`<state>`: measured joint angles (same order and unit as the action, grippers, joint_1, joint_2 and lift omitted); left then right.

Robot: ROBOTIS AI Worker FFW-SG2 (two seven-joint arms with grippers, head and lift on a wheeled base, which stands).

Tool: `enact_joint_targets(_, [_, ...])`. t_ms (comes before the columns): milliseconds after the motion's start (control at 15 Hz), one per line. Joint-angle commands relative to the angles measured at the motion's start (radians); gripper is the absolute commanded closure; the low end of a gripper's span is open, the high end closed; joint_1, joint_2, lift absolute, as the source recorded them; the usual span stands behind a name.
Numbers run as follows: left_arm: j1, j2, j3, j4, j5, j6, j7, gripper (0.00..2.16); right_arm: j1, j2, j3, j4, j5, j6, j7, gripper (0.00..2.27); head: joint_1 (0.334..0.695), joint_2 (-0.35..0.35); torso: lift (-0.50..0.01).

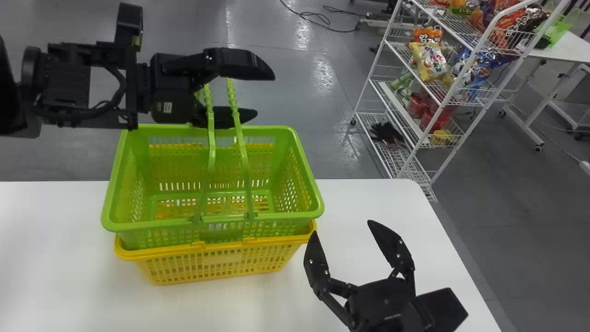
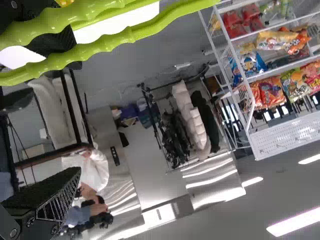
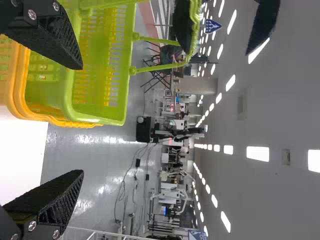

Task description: Grasp handle with right gripper to insert into left gripper then lift and swing left to center

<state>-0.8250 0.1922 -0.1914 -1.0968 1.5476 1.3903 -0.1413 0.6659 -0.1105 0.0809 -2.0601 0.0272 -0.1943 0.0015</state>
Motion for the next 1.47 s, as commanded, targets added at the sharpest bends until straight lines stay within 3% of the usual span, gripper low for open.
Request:
enact_joint_targets(0, [-0.052,0.004,-0.005,0.034,0.042,0.029,0.009,0.09,0.024,0.0,-0.013,0.034,-0.01,-0.07,0.0,0.06,0.695,-0.253,-0.093])
enact_joint_targets(467, [-0.155,0.036,-0.006,0.084,0.115,0.066,0.032,0.09,0.049,0.002,-0.032,0.14,-0.036,-0.208,0.0,0.06,0.682,-0.27,-0.093])
enact_joint_targets(1400, [-0.434,0.122,-0.135,0.342,0.398,0.181,0.098,0.14,0.044,0.008,-0.018,0.189,-0.038,-0.239,0.0,0.06,0.638,-0.223,-0.093])
